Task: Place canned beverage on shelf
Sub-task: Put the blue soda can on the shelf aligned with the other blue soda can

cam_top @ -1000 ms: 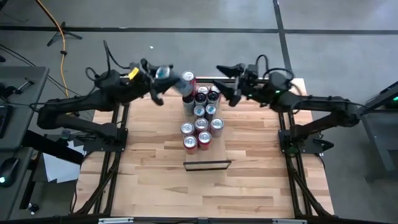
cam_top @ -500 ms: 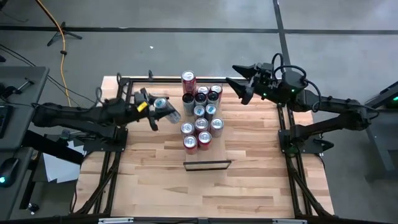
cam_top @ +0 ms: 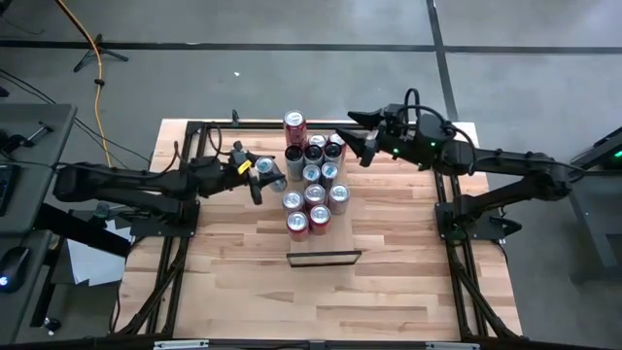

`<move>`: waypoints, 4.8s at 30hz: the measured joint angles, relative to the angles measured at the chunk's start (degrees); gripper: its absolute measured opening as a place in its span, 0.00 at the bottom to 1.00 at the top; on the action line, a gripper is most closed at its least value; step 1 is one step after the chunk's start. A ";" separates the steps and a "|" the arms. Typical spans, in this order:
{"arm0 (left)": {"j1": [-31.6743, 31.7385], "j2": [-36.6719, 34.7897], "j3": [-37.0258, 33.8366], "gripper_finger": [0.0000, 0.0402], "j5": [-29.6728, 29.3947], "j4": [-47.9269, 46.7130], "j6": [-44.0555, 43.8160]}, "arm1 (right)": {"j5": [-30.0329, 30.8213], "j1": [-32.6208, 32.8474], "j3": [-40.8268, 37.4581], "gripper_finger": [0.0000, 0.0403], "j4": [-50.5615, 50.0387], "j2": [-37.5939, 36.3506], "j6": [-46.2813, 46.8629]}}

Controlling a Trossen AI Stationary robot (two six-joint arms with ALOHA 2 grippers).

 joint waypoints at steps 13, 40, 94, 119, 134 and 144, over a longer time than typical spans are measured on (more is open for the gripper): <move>1.18 10.71 0.00 0.45 3.74 7.75 5.36 | -0.31 0.00 0.00 0.92 -0.38 1.44 1.27; 1.18 16.66 0.07 0.46 7.10 12.15 8.08 | -11.15 0.00 10.46 0.92 -13.66 21.53 20.24; 2.59 19.54 0.07 0.46 10.35 12.43 8.34 | -14.63 2.23 30.16 0.00 -31.26 41.96 16.28; 3.41 14.73 0.00 0.46 8.58 8.18 9.02 | -11.77 1.87 35.59 0.00 -32.70 42.58 9.98; 3.43 5.65 5.13 0.46 5.17 -7.59 10.23 | -16.50 -1.25 52.43 0.06 -47.60 42.36 -1.99; 3.43 16.47 29.87 0.46 4.92 -33.74 9.40 | -16.53 -3.41 69.56 0.55 -73.84 42.25 -3.89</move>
